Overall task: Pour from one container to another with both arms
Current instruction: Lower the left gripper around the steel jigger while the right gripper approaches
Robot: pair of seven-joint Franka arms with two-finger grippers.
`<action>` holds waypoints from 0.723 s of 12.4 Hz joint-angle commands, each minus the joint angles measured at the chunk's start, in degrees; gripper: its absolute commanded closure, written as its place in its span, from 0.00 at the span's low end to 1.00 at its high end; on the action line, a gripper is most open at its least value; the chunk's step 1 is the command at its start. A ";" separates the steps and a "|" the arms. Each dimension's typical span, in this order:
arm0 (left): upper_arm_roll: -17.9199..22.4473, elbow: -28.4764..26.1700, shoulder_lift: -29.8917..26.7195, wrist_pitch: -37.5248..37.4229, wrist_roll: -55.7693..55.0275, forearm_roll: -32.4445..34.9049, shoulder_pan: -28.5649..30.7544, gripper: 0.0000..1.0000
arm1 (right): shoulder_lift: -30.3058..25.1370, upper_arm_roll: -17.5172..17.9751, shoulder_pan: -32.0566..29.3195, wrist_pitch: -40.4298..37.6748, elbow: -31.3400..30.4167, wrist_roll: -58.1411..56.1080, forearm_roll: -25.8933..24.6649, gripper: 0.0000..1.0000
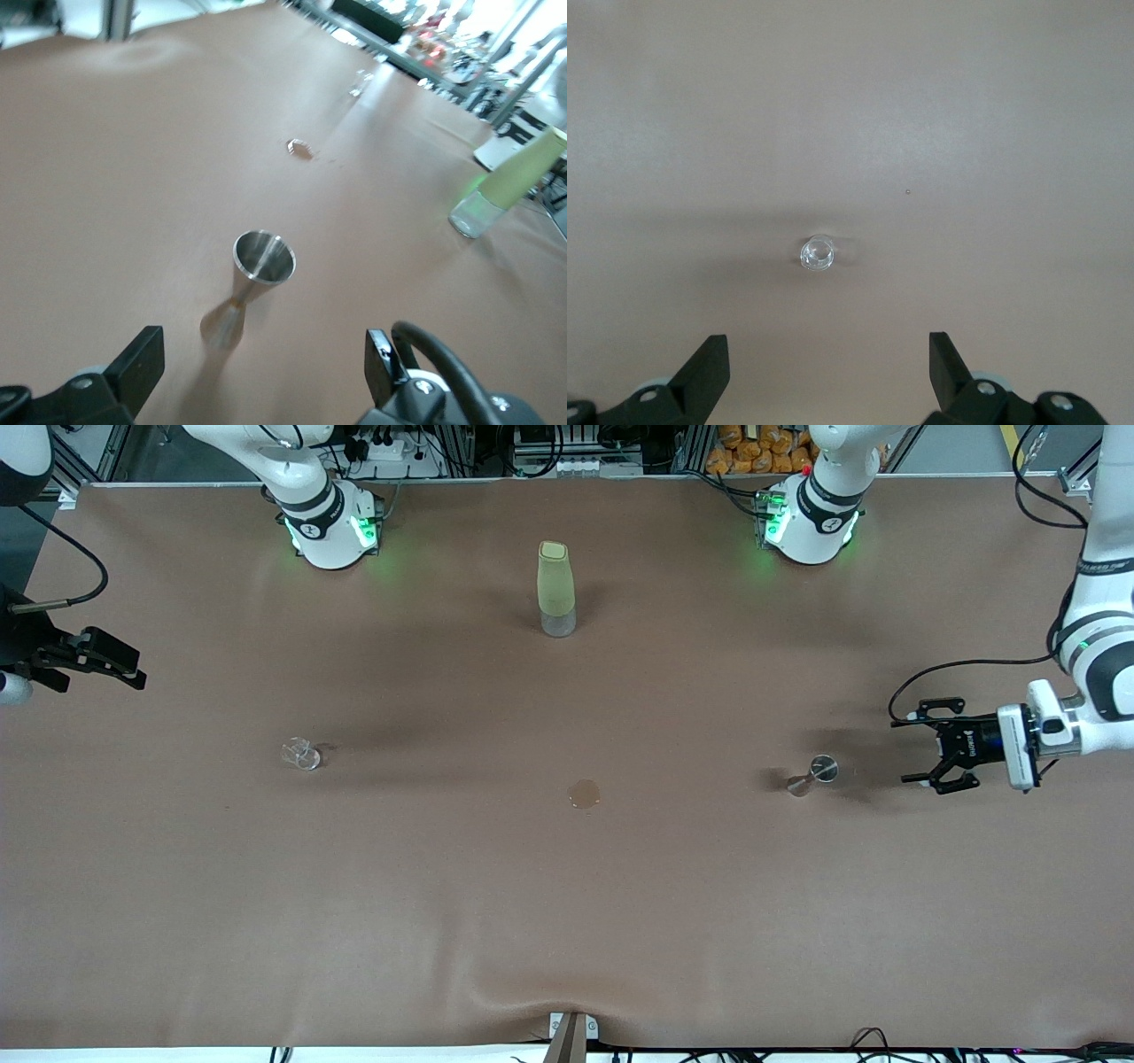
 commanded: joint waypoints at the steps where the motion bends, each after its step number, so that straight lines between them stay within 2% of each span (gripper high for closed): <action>1: -0.58 1.02 2.48 -4.36 8.21 -1.45 0.63 0.00 | -0.33 0.64 -1.08 -0.07 0.25 -8.47 -0.81 0.00; 3: -0.67 2.68 6.16 -5.24 16.39 -1.71 1.42 0.00 | -0.33 0.46 -2.04 0.11 0.43 -26.72 -1.16 0.00; 6: -0.67 5.85 10.21 -6.13 25.45 -1.88 1.86 0.00 | -0.25 0.55 -6.96 0.46 0.60 -53.77 -0.81 0.00; 9: -0.76 6.65 12.33 -6.21 32.06 -4.87 1.42 0.00 | -0.25 0.55 -10.66 0.29 0.43 -77.44 -0.11 0.00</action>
